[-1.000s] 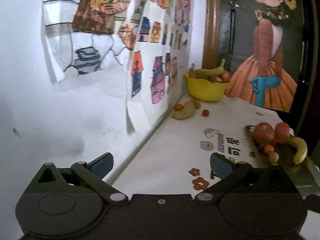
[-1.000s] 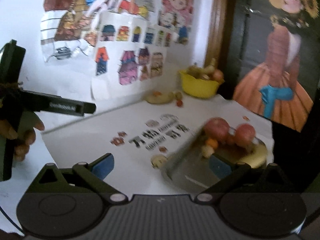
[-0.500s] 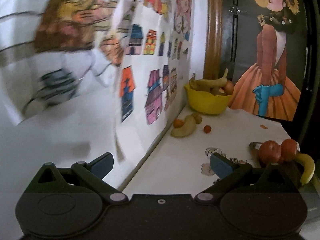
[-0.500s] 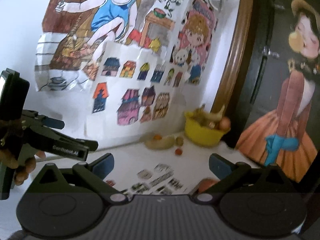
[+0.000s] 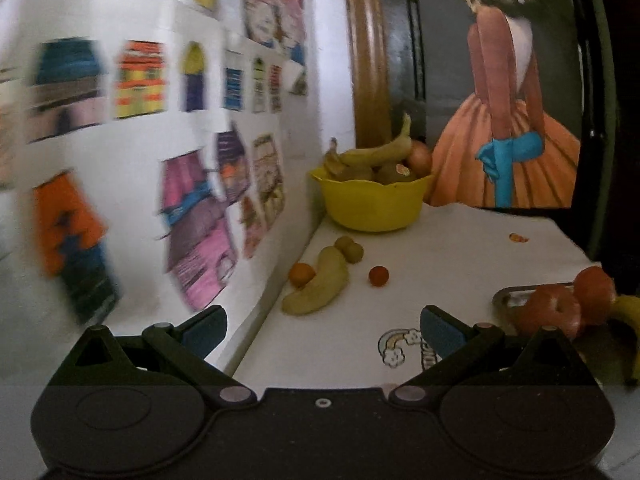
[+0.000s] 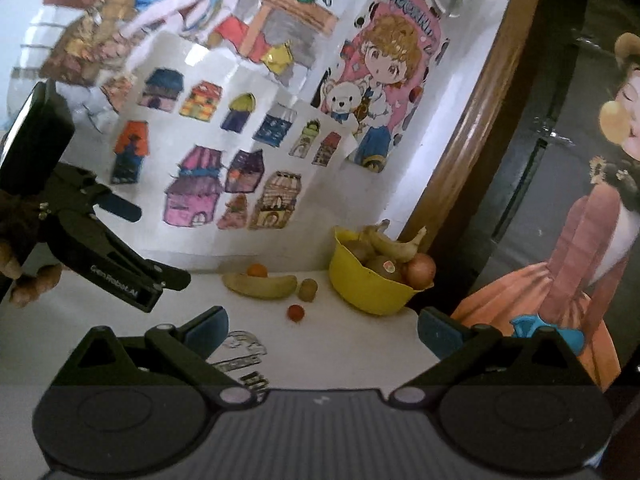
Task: Organize fruits
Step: 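Reach the left gripper to a yellow banana while the right gripper reaches another cherry tomato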
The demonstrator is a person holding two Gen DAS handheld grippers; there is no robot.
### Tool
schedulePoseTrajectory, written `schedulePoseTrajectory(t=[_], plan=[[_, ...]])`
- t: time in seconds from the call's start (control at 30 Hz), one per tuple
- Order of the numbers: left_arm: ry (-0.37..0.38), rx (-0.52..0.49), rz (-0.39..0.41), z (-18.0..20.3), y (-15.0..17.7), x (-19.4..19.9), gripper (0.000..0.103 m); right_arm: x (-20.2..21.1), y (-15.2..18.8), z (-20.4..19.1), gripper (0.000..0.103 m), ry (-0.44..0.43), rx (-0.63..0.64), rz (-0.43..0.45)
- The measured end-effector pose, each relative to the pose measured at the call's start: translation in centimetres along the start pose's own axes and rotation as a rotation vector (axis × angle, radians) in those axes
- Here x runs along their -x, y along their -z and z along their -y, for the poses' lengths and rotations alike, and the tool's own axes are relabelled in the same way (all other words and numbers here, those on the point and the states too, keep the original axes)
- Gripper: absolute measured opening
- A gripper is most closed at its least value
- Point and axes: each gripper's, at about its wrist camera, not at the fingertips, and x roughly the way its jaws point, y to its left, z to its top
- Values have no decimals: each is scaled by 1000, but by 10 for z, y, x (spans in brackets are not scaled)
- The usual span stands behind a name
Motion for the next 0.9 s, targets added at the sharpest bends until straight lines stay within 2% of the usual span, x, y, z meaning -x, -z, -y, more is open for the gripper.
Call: schedulePoseTrajectory(t=[0.13, 0.27, 0.37, 0.53, 0.77, 0.9], plan=[[12, -37, 7, 5, -9, -35, 102, -38, -3, 20, 103, -42, 4, -5], [23, -46, 0, 10, -15, -67, 102, -81, -6, 42, 103, -118, -95, -55], [36, -56, -10, 13, -18, -90, 102, -120, -4, 54, 103, -166, -181, -114], [30, -67, -38, 16, -14, -117, 102, -179, 7, 45, 101, -262, -267, -248], [9, -87, -71, 12, -8, -139, 101, -236, 16, 35, 89, -347, -333, -339], [3, -82, -78, 11, -4, -145, 96, -266, 23, 36, 81, -394, -381, -395]])
